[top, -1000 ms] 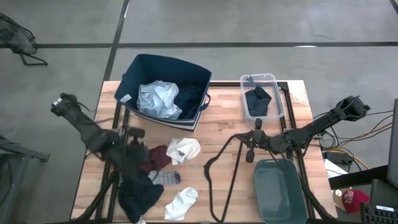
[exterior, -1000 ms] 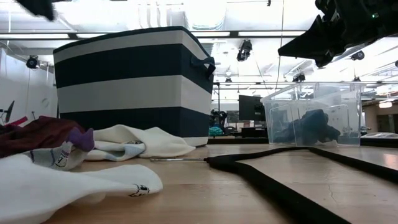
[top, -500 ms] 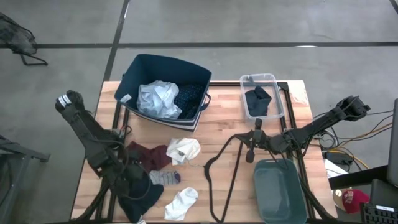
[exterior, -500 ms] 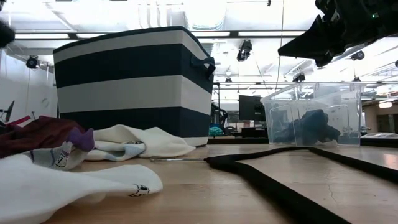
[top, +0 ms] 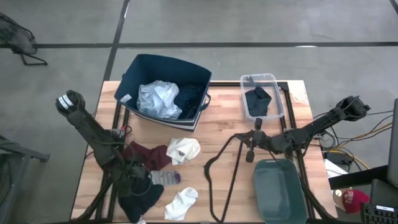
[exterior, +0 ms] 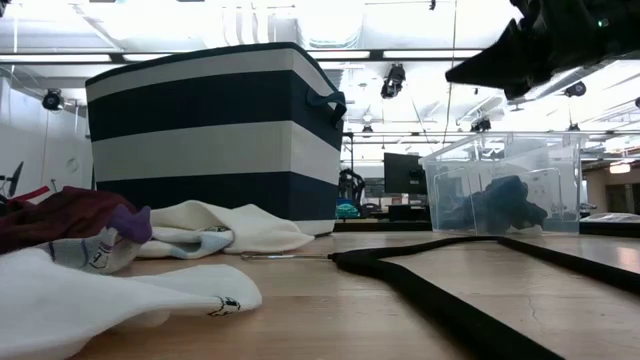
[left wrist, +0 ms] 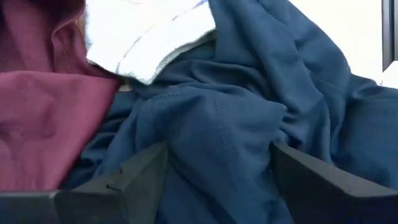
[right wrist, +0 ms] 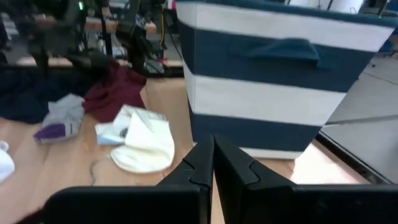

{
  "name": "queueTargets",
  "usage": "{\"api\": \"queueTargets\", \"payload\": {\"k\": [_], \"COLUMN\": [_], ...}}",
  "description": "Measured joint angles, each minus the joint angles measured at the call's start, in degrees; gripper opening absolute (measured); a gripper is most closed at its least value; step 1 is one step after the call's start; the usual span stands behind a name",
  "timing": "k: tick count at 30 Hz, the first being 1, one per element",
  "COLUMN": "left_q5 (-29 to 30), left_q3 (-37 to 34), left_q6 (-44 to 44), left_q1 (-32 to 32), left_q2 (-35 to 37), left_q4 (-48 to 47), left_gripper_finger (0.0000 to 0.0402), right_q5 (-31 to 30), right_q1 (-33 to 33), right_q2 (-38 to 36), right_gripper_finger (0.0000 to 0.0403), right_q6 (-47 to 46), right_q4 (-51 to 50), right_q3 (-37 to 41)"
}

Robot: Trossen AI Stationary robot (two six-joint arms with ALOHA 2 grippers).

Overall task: Pick & Place Cloths
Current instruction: Put the black boxer into the transparent bin

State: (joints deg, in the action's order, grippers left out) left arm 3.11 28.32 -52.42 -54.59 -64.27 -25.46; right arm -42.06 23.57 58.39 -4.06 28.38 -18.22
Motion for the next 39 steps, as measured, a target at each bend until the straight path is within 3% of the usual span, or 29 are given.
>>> {"api": "queueTargets", "payload": {"k": [7, 16, 26, 30, 39], "left_q5": [2.06, 6.28, 8.86, 8.92, 10.21], "left_q3": [-3.50, -1.32, 10.90, 18.04, 31.59], "left_q6": [2.47, 11.81, 32.02, 40.22, 51.06], "left_q1": [0.11, 1.09, 6.74, 10.26, 20.29], "left_q2": [0.00, 0.00, 0.00, 0.00, 0.00], "left_q4": [5.51, 9.51, 8.49, 3.63, -5.47], "left_gripper_finger": [0.0210, 0.0019, 0.0013, 0.0012, 0.0013], "right_q5": [0.07, 0.04, 2.05, 2.03, 2.15], "right_q1": [0.01, 0.00, 0.02, 0.00, 0.00], "right_q2": [0.32, 0.34, 3.46, 5.64, 12.94], "right_gripper_finger": [0.0008, 0.0008, 0.0008, 0.0009, 0.0017], "right_q6": [-1.35, -2.57, -0.21, 0.73, 4.61], "right_q4": [4.31, 5.48, 18.00, 22.14, 22.99], "right_q3": [0.00, 0.00, 0.00, -0.12, -7.77]}}
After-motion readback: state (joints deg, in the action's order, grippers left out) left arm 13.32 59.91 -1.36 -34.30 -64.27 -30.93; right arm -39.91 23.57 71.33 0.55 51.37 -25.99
